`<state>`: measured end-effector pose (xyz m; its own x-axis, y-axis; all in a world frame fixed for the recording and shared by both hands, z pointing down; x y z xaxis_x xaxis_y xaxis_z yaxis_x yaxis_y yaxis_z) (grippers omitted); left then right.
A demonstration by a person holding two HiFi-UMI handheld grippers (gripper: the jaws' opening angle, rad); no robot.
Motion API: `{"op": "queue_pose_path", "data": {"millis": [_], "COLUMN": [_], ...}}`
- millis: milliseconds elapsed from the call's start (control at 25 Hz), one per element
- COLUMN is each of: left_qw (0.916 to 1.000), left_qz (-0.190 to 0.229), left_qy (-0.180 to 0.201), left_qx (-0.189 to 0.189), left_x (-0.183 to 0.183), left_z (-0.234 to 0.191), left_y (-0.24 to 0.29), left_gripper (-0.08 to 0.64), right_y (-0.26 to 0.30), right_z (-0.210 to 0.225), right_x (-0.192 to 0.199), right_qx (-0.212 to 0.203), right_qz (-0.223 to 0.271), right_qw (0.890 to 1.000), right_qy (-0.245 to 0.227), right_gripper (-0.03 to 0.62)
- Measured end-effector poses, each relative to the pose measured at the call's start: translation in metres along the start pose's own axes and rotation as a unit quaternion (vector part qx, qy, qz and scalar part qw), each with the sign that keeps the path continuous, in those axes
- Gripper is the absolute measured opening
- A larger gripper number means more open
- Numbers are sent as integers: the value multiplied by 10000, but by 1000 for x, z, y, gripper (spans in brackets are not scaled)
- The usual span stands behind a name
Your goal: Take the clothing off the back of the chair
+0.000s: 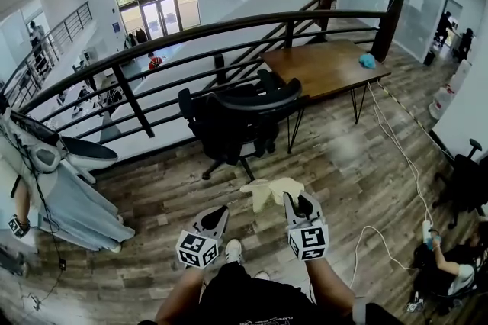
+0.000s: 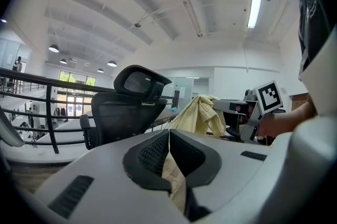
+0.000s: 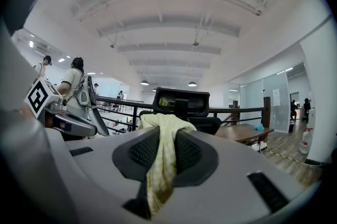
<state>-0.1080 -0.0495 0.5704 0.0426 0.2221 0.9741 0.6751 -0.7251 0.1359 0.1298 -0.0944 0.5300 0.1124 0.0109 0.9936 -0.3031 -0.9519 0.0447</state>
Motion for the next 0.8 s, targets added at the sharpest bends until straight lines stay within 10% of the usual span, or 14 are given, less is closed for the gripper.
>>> {"op": "queue_pose_path", "data": {"millis": [800], "left_qw": [10000], "left_qz": [59], "left_qy": [-3], "left_qx": [-20], "left_x": [-1], "left_z": [-4], "left_y": [-7], "left_gripper": [14], "right_y": [-3], "right_z": [-8], "right_x": [3], "right_qx": [-32], "right_qz": [-23], "right_qw": [10000], "right_qy": [-90], "right_gripper": [69]}}
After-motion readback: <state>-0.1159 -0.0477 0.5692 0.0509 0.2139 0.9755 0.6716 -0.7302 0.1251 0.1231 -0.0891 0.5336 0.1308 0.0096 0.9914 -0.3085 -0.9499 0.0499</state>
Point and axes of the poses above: the fingertips, and each gripper's own axes: y forward along the fingers, z to its right, x out of its underside, the point moved 6 cm from there along -y, backward along the fingers, and after that the axes turned 12 degrees about x, right-handed, at the moved point
